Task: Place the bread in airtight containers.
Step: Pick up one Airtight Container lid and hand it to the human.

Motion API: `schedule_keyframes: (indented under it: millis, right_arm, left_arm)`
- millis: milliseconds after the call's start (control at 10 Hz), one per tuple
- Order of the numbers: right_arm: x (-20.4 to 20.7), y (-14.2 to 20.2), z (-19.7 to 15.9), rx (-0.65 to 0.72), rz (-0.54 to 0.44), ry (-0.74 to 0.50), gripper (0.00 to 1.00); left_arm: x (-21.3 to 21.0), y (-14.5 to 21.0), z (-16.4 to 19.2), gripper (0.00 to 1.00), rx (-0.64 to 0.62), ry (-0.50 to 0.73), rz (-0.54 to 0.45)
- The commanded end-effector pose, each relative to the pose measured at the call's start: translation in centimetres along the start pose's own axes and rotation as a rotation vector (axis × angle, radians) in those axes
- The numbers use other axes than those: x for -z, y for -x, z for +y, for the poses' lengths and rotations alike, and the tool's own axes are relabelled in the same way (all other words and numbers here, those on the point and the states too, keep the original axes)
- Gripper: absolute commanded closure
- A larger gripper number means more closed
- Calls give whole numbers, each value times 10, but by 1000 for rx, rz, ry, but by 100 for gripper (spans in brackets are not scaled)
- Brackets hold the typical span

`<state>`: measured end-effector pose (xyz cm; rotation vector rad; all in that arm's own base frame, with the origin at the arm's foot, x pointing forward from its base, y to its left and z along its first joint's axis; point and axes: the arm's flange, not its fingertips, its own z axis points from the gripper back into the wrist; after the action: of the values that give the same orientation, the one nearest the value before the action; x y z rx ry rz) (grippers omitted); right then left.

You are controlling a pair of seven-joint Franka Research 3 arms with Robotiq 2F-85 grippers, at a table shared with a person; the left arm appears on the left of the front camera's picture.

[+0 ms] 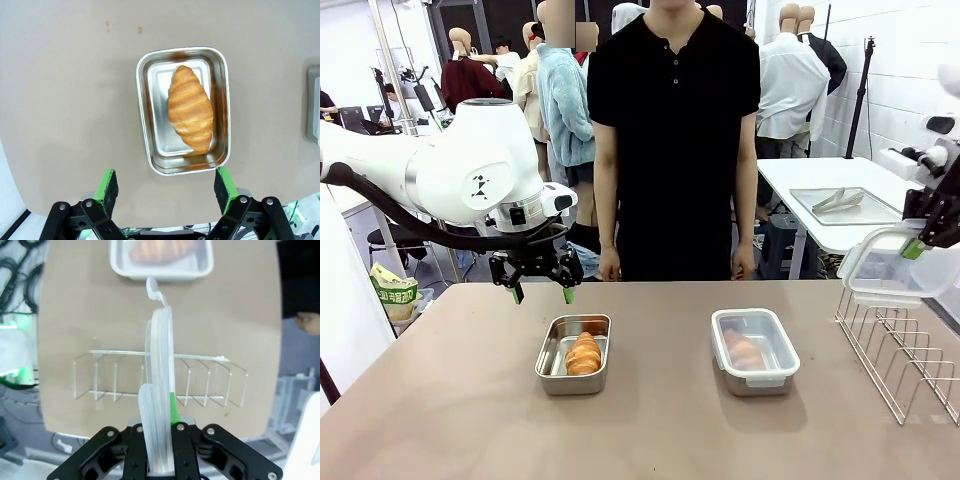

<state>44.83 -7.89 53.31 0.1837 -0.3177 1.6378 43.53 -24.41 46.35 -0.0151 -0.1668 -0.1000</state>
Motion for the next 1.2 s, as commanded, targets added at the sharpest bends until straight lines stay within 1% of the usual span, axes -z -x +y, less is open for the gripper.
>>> schedule_keyframes:
  millis: [0,200,300,400,700,900,1000,1100]
  right_arm:
    - [-21,-12,-4,-77,-36,15,100]
    - [-43,-53,-12,-213,11,89,100]
    - [-52,-78,-18,-307,22,153,100]
    - [-61,-104,-24,-418,22,226,100]
    - [-72,-162,-47,-695,-1,329,100]
    - [-73,-185,-63,-774,4,393,100]
    - [-69,-190,-74,-832,12,406,100]
    - [-63,-193,-88,-844,-3,408,100]
  left_arm:
    - [-1,0,0,0,-4,2,-2]
    - [-1,0,0,0,-4,2,-2]
    - [-1,0,0,0,-4,2,-2]
    - [-1,0,0,0,-4,2,-2]
    - [-1,0,0,0,-4,2,-2]
    - [-1,0,0,0,-4,2,-2]
    - [-1,0,0,0,-4,2,-2]
    - [-1,0,0,0,-4,2,-2]
